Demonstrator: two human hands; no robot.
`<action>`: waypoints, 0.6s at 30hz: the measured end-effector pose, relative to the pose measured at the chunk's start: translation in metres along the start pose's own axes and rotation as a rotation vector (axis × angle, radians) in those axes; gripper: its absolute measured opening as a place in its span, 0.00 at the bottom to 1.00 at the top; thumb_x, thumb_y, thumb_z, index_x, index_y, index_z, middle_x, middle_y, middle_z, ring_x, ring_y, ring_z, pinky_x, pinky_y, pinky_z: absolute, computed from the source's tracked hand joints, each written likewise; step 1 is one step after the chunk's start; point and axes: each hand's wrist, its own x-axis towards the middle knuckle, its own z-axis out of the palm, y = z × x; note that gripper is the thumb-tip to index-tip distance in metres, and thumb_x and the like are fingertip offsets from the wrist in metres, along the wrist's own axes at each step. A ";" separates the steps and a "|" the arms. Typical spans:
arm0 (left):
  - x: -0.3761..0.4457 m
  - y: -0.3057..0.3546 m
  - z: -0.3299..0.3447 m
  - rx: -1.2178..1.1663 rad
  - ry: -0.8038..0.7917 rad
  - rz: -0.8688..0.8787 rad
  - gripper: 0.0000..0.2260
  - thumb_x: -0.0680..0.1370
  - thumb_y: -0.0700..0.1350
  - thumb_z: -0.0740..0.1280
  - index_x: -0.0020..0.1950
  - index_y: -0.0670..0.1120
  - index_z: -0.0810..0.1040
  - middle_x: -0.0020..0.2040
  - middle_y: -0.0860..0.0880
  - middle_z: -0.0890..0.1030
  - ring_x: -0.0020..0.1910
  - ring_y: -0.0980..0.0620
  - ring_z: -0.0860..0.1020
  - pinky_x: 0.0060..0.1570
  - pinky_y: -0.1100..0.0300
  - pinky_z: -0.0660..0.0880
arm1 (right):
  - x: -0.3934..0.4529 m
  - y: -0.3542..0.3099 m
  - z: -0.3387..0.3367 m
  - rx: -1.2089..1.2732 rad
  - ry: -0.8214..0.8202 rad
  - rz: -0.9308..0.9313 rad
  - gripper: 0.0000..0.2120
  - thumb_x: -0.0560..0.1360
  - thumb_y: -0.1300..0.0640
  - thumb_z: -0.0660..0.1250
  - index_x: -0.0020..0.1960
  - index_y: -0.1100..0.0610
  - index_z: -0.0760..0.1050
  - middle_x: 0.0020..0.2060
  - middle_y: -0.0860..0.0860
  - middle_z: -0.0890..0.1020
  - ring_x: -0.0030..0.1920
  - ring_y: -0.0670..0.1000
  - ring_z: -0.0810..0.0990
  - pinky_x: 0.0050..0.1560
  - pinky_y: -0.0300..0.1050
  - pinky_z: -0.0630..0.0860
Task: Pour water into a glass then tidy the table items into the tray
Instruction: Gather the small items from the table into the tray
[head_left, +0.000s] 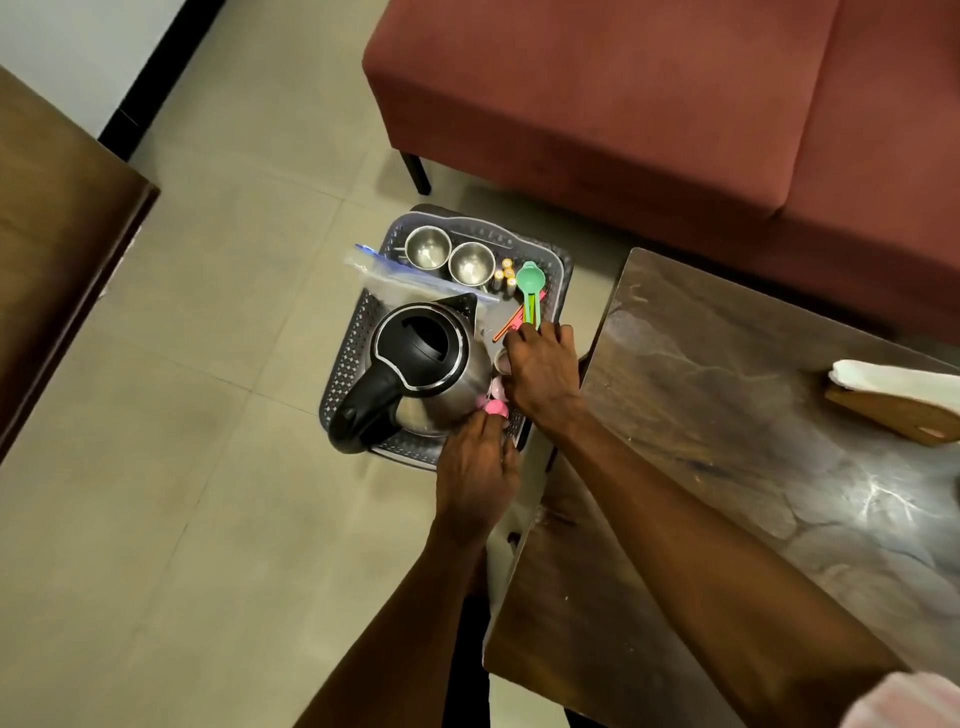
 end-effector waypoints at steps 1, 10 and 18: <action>0.001 0.000 0.000 0.000 -0.010 -0.003 0.19 0.72 0.39 0.72 0.62 0.37 0.79 0.58 0.38 0.82 0.58 0.41 0.81 0.56 0.49 0.79 | 0.001 0.000 0.002 -0.006 0.003 0.002 0.17 0.74 0.56 0.67 0.62 0.58 0.74 0.59 0.55 0.79 0.60 0.57 0.73 0.60 0.52 0.64; 0.004 0.009 -0.001 0.021 -0.113 -0.080 0.19 0.77 0.44 0.64 0.67 0.41 0.74 0.64 0.42 0.78 0.65 0.45 0.76 0.64 0.51 0.72 | -0.012 0.003 -0.005 0.009 0.000 0.032 0.23 0.73 0.56 0.68 0.66 0.57 0.70 0.61 0.56 0.77 0.62 0.58 0.72 0.62 0.52 0.64; -0.014 0.060 -0.035 0.062 -0.077 -0.126 0.14 0.79 0.46 0.64 0.62 0.42 0.77 0.61 0.42 0.79 0.60 0.42 0.77 0.61 0.50 0.73 | -0.089 0.015 -0.042 0.256 0.041 0.134 0.21 0.77 0.48 0.62 0.68 0.55 0.69 0.63 0.54 0.76 0.63 0.57 0.72 0.63 0.53 0.66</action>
